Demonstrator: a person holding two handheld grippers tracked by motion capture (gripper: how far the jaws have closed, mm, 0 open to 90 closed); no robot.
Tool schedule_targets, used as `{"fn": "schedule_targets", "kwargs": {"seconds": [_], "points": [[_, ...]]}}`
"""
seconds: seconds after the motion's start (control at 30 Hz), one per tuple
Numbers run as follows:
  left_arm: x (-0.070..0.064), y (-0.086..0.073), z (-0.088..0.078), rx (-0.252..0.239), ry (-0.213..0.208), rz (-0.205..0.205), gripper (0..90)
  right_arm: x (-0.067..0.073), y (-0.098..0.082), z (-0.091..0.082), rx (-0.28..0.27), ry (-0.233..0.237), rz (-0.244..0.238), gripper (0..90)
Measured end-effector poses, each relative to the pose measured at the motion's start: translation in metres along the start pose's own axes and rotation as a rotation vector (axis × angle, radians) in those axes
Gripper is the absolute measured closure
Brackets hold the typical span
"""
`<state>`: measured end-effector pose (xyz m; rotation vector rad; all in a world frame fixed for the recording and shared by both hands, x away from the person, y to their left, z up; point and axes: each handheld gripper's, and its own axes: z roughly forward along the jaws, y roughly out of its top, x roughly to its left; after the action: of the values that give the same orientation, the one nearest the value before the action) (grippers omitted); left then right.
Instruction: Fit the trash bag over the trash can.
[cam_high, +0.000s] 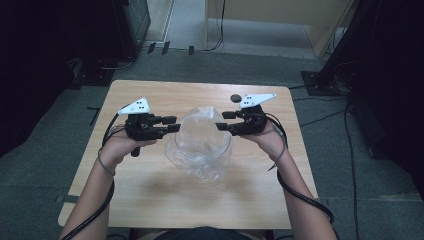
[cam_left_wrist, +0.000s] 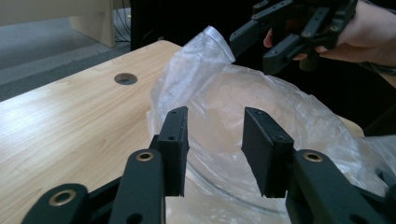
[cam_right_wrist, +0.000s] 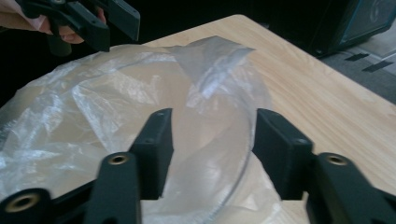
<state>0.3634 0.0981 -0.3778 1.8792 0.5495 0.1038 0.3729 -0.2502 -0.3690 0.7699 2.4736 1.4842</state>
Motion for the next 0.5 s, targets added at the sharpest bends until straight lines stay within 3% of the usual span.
{"fn": "schedule_targets", "kwargs": {"seconds": [0.13, 0.3, 0.5], "points": [[-0.002, -0.007, 0.002, 0.012, -0.015, -0.007, 52.9, 0.008, 0.004, 0.007, 0.011, 0.026, -0.002, 57.0], [-0.001, -0.01, 0.0, 0.016, -0.019, -0.024, 52.9, 0.015, 0.007, 0.02, 0.036, 0.054, -0.029, 60.5], [0.002, -0.012, -0.007, 0.008, -0.016, -0.039, 51.0, 0.021, 0.023, 0.033, 0.086, 0.069, -0.06, 64.9]]}}
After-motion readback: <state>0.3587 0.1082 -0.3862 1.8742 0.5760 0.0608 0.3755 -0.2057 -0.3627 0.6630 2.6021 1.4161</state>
